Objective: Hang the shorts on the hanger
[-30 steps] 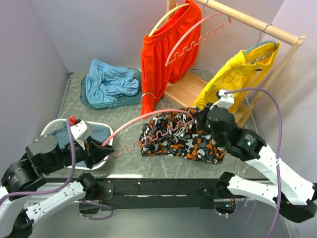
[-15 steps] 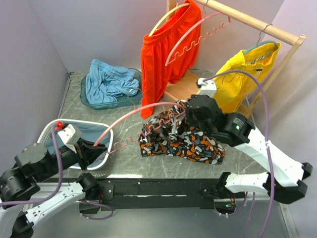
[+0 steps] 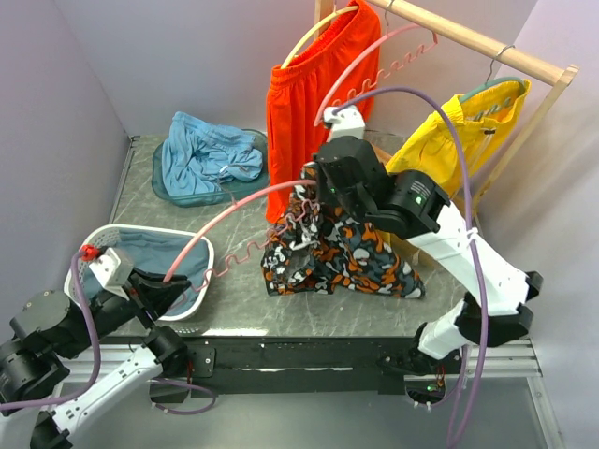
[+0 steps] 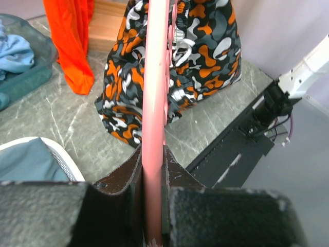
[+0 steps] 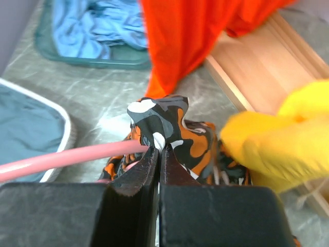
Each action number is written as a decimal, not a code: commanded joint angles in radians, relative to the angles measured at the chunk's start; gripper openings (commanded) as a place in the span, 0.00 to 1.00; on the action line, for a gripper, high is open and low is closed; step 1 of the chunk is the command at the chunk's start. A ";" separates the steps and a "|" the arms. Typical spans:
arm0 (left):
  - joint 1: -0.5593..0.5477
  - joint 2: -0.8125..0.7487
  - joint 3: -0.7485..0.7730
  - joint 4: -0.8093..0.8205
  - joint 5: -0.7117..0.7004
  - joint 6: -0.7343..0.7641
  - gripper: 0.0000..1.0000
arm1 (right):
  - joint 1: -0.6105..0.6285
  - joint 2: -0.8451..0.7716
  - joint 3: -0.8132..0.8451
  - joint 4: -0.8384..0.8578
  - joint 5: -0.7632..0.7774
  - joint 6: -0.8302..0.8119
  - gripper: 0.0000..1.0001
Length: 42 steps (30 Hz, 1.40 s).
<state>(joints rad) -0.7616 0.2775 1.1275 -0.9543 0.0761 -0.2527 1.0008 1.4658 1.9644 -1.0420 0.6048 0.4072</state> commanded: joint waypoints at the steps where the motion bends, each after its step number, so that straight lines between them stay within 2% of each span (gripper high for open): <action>1: 0.067 -0.026 -0.003 0.127 0.054 0.004 0.01 | 0.065 0.073 0.162 -0.013 -0.075 -0.123 0.00; 6: 0.163 -0.058 -0.011 0.166 0.088 0.015 0.01 | 0.127 0.110 0.183 -0.001 -0.279 -0.217 0.00; 8: 0.165 -0.058 0.000 0.147 0.067 0.016 0.01 | 0.128 0.116 0.198 0.002 -0.312 -0.245 0.00; 9: 0.165 -0.061 0.020 0.135 0.033 0.020 0.01 | 0.127 0.131 0.238 -0.031 -0.310 -0.252 0.00; 12: 0.165 -0.084 0.044 0.100 -0.053 0.020 0.01 | 0.114 0.151 0.307 -0.094 -0.174 -0.261 0.00; 13: 0.166 -0.090 0.041 0.098 -0.067 0.017 0.01 | 0.110 0.157 0.318 -0.108 -0.115 -0.255 0.00; 16: 0.174 -0.124 0.031 0.100 -0.116 0.018 0.01 | 0.110 0.168 0.324 -0.115 -0.062 -0.243 0.00; 19: 0.177 -0.138 0.026 0.101 -0.107 0.016 0.01 | 0.123 0.194 0.347 -0.078 -0.109 -0.266 0.00; 23: 0.177 -0.143 0.005 0.114 -0.040 0.017 0.01 | 0.168 0.310 0.558 -0.076 -0.236 -0.327 0.00; 25: 0.177 -0.144 -0.003 0.120 -0.013 0.015 0.01 | 0.180 0.355 0.587 -0.058 -0.260 -0.355 0.00; 29: 0.174 -0.138 -0.024 0.130 0.028 0.007 0.01 | 0.187 0.306 0.425 0.074 -0.303 -0.387 0.00; 33: 0.220 -0.123 -0.049 0.161 0.007 -0.014 0.01 | 0.188 0.258 0.363 0.148 -0.330 -0.390 0.01; 35: 0.249 -0.124 -0.067 0.201 0.027 -0.037 0.01 | 0.199 0.243 0.312 0.166 -0.321 -0.392 0.09; 36: 0.272 -0.138 -0.074 0.222 0.046 -0.049 0.01 | 0.202 0.229 0.291 0.183 -0.312 -0.389 0.18; 37: 0.283 -0.149 -0.083 0.250 0.056 -0.062 0.01 | 0.202 0.222 0.268 0.191 -0.295 -0.383 0.20; 39: 0.301 -0.175 -0.097 0.308 0.054 -0.101 0.01 | 0.202 0.202 0.209 0.207 -0.255 -0.352 0.36; 40: 0.304 -0.178 -0.098 0.316 0.038 -0.111 0.01 | 0.202 0.194 0.194 0.212 -0.184 -0.334 0.43; 41: 0.309 -0.188 -0.095 0.321 0.024 -0.123 0.01 | 0.202 0.167 0.153 0.217 -0.145 -0.314 0.56; 42: 0.312 -0.196 -0.097 0.327 0.007 -0.128 0.01 | 0.202 0.145 0.125 0.238 -0.098 -0.265 0.60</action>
<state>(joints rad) -0.4683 0.1261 1.0145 -0.8600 0.1009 -0.3145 1.1896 1.7245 2.1647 -0.9104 0.3683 0.0563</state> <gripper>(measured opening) 0.153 0.478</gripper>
